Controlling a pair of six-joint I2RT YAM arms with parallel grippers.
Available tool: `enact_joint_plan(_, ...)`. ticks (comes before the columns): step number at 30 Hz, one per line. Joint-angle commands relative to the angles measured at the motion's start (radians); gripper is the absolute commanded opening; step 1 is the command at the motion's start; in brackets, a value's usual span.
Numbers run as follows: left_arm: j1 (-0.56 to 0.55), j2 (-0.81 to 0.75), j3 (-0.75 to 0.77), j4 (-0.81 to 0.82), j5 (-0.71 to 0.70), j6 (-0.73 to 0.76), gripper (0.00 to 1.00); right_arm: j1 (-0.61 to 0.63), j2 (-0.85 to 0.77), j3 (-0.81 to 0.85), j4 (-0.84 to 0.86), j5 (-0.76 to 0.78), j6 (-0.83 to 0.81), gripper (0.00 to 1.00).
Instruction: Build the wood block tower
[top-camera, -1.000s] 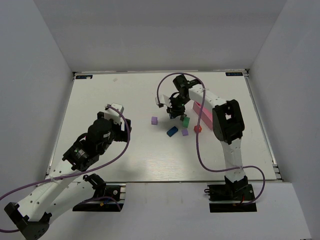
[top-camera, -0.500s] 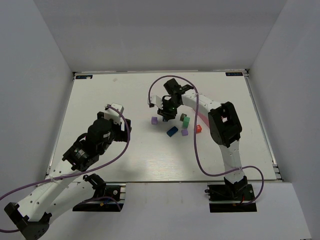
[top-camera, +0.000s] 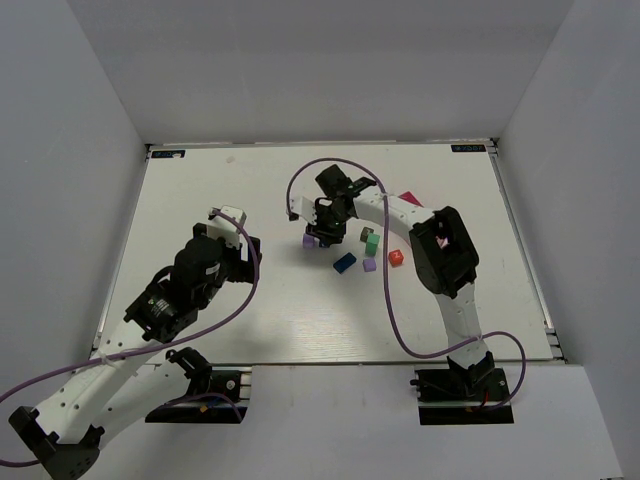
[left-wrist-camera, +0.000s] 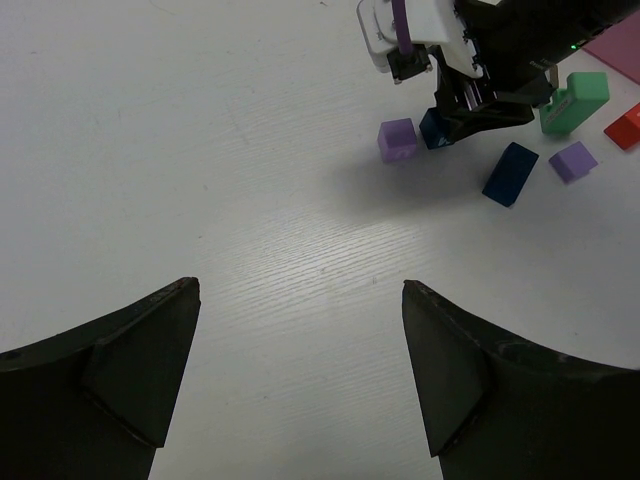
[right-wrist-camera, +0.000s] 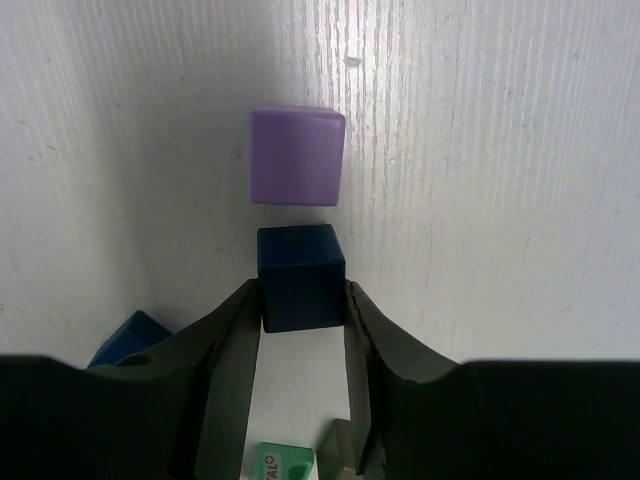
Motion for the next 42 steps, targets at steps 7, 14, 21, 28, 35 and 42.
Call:
enact_joint_plan(7, 0.005, -0.02, -0.006, 0.013, 0.01, -0.002, 0.92, 0.013, -0.006, 0.003, 0.03, 0.026, 0.011, 0.22)
enact_joint_plan(14, 0.005, -0.02, -0.006, 0.013, 0.01, -0.002, 0.92, 0.021, 0.002, 0.007, 0.024, 0.029, 0.005, 0.25)
enact_joint_plan(21, 0.005, -0.02, -0.006, 0.013, 0.01, -0.002, 0.92, 0.03, 0.006, 0.012, 0.011, 0.02, -0.004, 0.26)
enact_joint_plan(28, 0.005, -0.02, -0.006, 0.013, 0.01, -0.002, 0.92, 0.031, 0.017, 0.012, 0.01, 0.023, -0.007, 0.3)
enact_joint_plan(35, 0.005, -0.02, -0.006, 0.013, 0.01, -0.002, 0.92, 0.033, 0.023, 0.012, 0.008, 0.031, -0.012, 0.36)
enact_joint_plan(42, 0.005, -0.02, -0.006, 0.013, 0.01, -0.002, 0.92, 0.033, 0.023, 0.009, 0.005, 0.029, -0.016, 0.56)
